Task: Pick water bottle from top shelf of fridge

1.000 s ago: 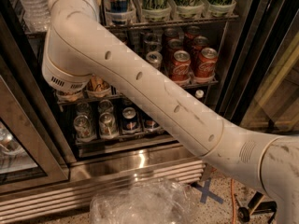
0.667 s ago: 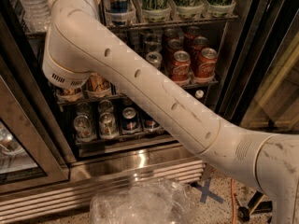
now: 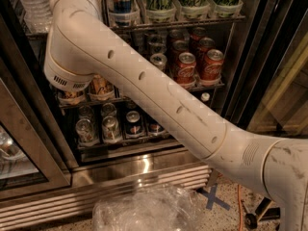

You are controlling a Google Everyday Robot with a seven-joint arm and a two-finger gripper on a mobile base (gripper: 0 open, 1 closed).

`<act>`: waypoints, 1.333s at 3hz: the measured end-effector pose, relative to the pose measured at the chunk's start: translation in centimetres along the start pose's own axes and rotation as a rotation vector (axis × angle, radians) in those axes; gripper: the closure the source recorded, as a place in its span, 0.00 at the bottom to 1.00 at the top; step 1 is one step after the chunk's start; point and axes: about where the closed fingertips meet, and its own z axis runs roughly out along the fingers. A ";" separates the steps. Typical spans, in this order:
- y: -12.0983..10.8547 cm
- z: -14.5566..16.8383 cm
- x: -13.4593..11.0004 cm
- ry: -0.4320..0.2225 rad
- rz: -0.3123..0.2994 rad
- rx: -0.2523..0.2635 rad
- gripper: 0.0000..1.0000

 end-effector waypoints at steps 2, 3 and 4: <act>0.2 -0.4 -2.1 -0.050 -0.006 -0.006 1.00; 0.7 -0.9 -2.9 -0.065 -0.015 -0.020 1.00; 1.1 -1.5 -3.5 -0.070 -0.024 -0.035 1.00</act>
Offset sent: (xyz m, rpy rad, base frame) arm -0.0342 0.0194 0.0751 -0.0327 -0.1678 0.0515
